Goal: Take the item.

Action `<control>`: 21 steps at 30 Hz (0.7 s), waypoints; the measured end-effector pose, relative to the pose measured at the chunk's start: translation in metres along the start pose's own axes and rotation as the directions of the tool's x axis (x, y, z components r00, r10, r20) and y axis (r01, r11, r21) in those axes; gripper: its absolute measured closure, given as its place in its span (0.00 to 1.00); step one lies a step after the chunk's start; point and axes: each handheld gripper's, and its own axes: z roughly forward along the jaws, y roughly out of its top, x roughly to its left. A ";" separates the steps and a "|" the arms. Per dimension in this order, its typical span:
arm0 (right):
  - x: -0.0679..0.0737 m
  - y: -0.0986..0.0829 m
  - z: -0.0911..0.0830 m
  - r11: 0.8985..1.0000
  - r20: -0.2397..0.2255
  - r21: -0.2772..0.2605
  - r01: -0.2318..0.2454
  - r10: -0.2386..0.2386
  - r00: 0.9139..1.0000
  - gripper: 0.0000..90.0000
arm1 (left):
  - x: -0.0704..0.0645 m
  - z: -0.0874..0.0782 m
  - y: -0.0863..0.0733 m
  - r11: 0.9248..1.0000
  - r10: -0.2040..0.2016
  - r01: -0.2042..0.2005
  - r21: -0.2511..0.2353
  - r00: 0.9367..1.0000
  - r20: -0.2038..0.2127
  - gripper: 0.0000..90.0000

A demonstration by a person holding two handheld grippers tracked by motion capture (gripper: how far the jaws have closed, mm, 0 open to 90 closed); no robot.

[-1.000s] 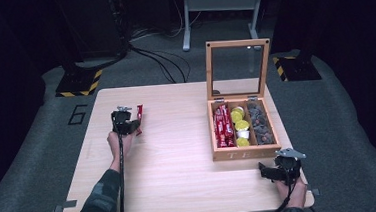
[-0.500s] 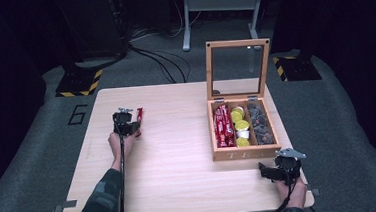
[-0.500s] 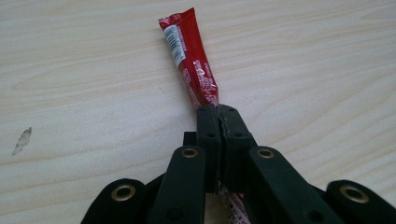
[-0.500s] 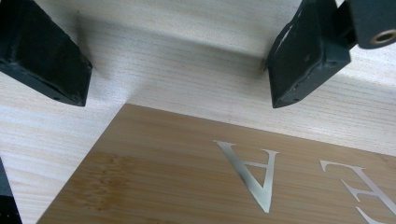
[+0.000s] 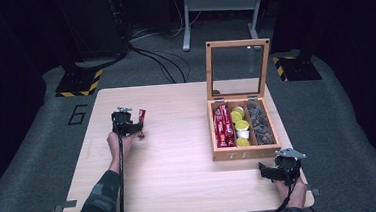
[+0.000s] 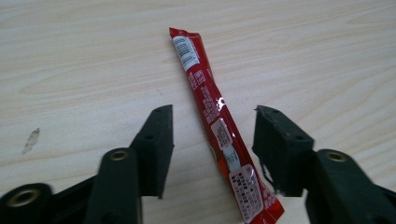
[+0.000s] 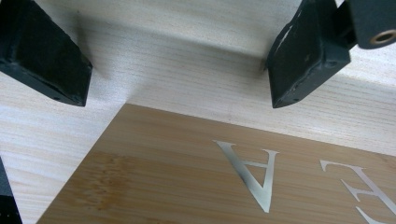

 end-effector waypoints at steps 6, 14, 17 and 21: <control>0.000 0.000 0.000 1.000 0.000 0.000 -0.001 0.001 1.000 0.06 | -0.001 -0.019 -0.002 0.999 0.049 -0.049 -0.025 0.999 0.007 0.34; 0.000 0.000 0.000 1.000 0.001 0.000 -0.001 0.001 1.000 0.06 | -0.003 -0.050 -0.009 0.993 0.072 -0.064 -0.102 0.994 0.080 0.17; 0.000 0.000 0.000 1.000 0.001 0.000 -0.002 0.002 1.000 0.06 | -0.003 -0.062 -0.012 0.988 0.093 -0.082 -0.129 0.992 0.081 0.16; 0.000 0.000 0.000 1.000 0.001 0.000 -0.002 0.002 1.000 0.06 | -0.006 -0.080 -0.021 0.982 0.119 -0.105 -0.157 0.989 0.083 0.14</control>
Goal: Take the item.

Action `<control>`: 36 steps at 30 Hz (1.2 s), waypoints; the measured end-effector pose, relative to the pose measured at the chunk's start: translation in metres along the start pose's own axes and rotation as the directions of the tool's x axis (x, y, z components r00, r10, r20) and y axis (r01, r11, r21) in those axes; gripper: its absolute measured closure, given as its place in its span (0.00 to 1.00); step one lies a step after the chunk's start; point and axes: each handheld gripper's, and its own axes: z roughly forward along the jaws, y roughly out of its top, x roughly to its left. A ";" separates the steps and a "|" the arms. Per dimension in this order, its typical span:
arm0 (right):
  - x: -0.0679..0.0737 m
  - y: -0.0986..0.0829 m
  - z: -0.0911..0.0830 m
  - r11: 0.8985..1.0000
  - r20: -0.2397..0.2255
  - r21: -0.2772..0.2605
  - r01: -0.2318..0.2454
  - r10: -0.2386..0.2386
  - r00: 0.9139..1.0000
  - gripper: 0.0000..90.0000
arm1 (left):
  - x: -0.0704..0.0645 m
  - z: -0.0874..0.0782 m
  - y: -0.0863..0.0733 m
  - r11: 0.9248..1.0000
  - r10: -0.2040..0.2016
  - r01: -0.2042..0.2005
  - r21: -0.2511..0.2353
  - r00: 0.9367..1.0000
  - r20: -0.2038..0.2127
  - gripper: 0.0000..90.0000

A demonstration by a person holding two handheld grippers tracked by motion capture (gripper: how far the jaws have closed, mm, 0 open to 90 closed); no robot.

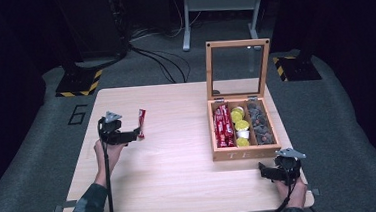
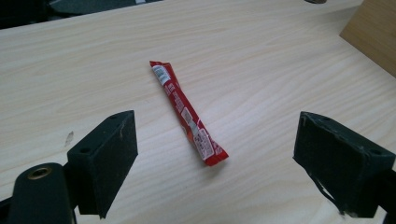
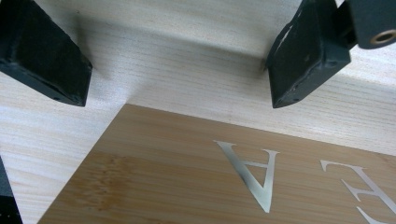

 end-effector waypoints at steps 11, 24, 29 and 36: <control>0.000 0.000 0.000 1.000 0.000 0.000 0.000 0.000 1.000 0.06 | -0.006 -0.034 -0.023 0.999 0.024 -0.025 -0.035 1.000 -0.012 0.12; 0.001 0.000 0.000 1.000 0.002 0.002 -0.005 0.005 1.000 0.06 | -0.009 -0.060 -0.062 0.998 0.036 -0.038 -0.044 0.998 -0.047 0.10; 0.001 0.000 0.000 1.000 0.002 0.001 -0.005 0.005 1.000 0.06 | -0.010 -0.066 -0.079 0.999 0.033 -0.036 -0.036 0.998 -0.062 0.10; 0.000 0.000 0.000 1.000 0.002 0.001 -0.005 0.005 1.000 0.06 | -0.008 -0.066 -0.107 1.000 0.023 -0.023 0.009 0.996 -0.081 0.09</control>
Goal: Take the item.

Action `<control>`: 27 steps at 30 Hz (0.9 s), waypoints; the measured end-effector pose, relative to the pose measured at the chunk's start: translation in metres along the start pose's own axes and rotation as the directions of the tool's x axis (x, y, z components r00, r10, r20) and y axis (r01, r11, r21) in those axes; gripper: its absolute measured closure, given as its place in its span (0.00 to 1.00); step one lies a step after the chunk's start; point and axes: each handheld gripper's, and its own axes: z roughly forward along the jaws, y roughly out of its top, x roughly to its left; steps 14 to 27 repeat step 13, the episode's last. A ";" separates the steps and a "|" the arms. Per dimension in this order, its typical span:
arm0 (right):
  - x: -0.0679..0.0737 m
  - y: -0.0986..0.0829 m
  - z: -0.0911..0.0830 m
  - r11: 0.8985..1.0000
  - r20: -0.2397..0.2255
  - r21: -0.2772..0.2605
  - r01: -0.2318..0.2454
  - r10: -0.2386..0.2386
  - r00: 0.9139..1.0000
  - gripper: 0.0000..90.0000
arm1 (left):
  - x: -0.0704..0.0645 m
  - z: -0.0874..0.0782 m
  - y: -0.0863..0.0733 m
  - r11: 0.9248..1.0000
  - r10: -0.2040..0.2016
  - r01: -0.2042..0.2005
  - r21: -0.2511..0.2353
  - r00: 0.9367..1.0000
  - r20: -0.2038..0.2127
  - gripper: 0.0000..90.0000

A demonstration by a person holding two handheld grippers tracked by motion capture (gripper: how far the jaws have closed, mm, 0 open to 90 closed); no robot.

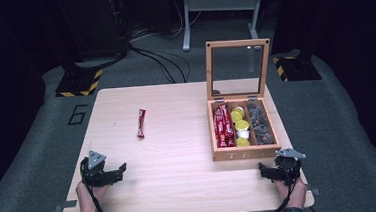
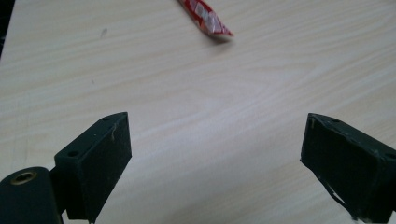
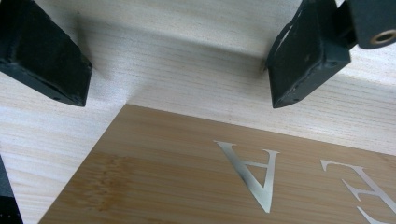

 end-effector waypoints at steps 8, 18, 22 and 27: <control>0.000 0.000 0.000 1.000 -0.001 -0.001 0.003 -0.003 1.000 0.06 | 0.005 -0.001 -0.026 0.999 -0.031 0.032 0.026 0.999 -0.027 0.09; -0.001 0.000 0.001 1.000 0.002 0.003 0.004 -0.004 1.000 0.04 | 0.008 0.000 -0.033 0.998 -0.041 0.042 0.045 0.999 -0.026 0.09; -0.001 0.000 0.001 1.000 0.002 0.003 0.004 -0.004 1.000 0.04 | 0.008 0.000 -0.033 0.998 -0.041 0.042 0.045 0.999 -0.026 0.09; -0.001 0.000 0.001 1.000 0.002 0.003 0.004 -0.004 1.000 0.04 | 0.008 0.000 -0.033 0.998 -0.041 0.042 0.045 0.999 -0.026 0.09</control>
